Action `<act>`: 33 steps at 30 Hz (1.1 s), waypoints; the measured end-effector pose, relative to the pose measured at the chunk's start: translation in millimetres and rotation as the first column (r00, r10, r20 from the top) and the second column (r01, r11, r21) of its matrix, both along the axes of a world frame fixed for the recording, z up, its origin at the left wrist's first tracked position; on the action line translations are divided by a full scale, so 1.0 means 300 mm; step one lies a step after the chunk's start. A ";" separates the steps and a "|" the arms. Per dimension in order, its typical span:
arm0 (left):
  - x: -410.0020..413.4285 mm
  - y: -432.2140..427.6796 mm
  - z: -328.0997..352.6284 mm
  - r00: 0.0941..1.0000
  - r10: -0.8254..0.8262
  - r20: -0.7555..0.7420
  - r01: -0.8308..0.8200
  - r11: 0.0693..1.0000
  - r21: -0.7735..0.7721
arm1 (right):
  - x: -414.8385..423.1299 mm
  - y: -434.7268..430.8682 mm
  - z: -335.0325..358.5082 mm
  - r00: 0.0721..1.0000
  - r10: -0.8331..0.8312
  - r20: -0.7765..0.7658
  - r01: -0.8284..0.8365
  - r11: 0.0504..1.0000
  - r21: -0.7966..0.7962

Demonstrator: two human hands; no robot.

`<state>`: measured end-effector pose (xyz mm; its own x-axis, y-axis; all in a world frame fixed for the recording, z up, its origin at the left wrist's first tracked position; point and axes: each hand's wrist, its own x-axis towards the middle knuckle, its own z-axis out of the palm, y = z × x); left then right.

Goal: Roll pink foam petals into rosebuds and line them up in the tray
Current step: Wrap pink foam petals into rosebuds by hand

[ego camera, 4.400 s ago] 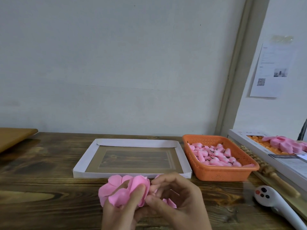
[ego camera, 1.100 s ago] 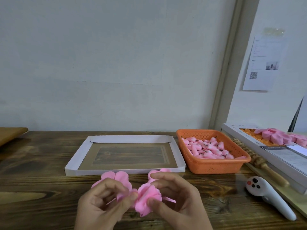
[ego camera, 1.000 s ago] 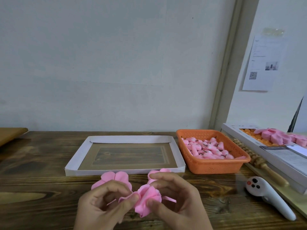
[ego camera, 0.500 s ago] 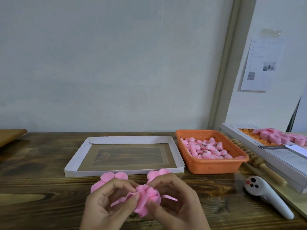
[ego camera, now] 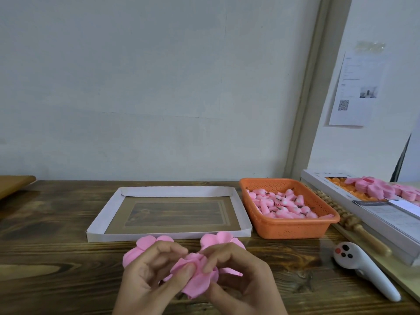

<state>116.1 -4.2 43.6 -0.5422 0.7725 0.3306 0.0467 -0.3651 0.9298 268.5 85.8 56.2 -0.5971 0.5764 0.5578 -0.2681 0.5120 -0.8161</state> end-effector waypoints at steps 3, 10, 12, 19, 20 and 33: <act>0.000 0.000 0.003 0.998 0.017 -0.058 -0.016 1.000 0.022 | -0.006 -0.009 0.000 1.000 -0.007 -0.015 0.007 1.000 -0.005; -0.049 -0.008 0.010 0.988 -0.152 -0.011 0.151 0.986 -0.073 | 0.009 -0.021 0.026 0.993 0.028 0.117 -0.012 0.991 -0.135; -0.062 -0.002 -0.002 0.981 -0.194 0.013 0.195 0.977 -0.086 | 0.007 -0.027 0.028 0.991 0.021 0.129 0.001 0.986 -0.166; -0.060 -0.008 -0.024 0.976 -0.206 0.065 0.212 0.973 -0.096 | 0.011 -0.037 0.024 0.989 -0.037 0.144 0.063 0.981 -0.185; -0.059 -0.012 -0.031 0.974 -0.205 0.097 0.214 0.972 -0.101 | 0.015 -0.033 0.025 0.987 -0.035 0.154 0.064 0.980 -0.189; -0.035 -0.022 -0.020 0.973 0.043 -0.225 -0.045 0.999 -0.004 | 0.034 -0.006 0.013 0.984 -0.054 0.170 0.079 0.986 -0.144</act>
